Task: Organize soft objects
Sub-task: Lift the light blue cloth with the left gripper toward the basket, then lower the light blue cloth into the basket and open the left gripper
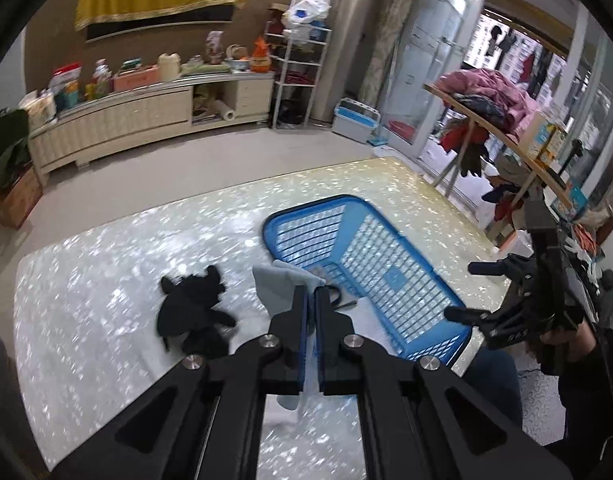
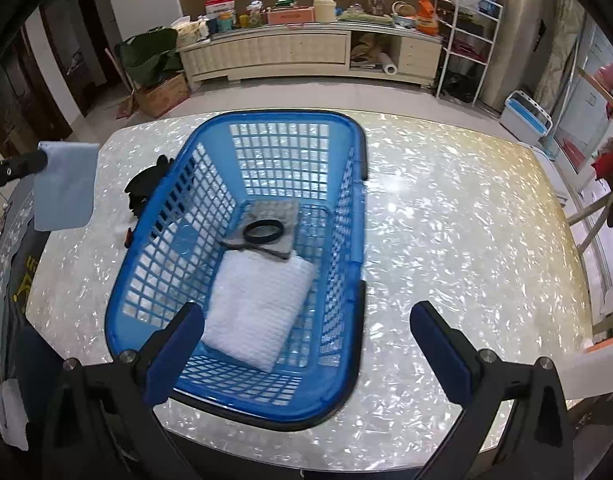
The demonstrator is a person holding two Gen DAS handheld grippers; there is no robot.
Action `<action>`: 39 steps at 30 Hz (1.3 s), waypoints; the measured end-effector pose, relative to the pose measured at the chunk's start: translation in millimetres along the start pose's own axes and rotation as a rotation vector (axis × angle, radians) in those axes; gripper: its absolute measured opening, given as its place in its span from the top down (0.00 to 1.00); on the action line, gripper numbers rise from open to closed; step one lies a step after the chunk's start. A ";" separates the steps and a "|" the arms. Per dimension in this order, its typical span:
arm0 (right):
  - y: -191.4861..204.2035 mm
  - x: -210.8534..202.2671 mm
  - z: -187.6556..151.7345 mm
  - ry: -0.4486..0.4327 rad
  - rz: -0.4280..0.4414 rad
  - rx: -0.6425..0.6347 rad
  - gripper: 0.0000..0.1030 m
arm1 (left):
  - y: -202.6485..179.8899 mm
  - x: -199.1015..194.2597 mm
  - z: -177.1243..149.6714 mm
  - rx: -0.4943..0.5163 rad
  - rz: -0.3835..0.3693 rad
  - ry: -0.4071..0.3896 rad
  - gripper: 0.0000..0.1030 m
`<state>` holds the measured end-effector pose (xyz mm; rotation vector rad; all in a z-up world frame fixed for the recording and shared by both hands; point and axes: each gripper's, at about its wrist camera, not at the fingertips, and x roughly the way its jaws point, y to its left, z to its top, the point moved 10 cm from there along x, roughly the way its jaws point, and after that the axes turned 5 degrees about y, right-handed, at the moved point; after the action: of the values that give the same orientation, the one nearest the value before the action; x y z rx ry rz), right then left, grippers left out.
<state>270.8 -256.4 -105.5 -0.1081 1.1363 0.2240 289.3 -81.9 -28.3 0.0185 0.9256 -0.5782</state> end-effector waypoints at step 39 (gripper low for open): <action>-36.8 34.7 -8.4 0.020 0.124 0.098 0.00 | -94.4 185.6 2.9 0.144 -0.014 0.295 0.97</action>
<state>285.9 -289.6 -141.5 0.0476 1.1737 0.2775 331.9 -248.6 -145.6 0.2319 1.1692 -0.6650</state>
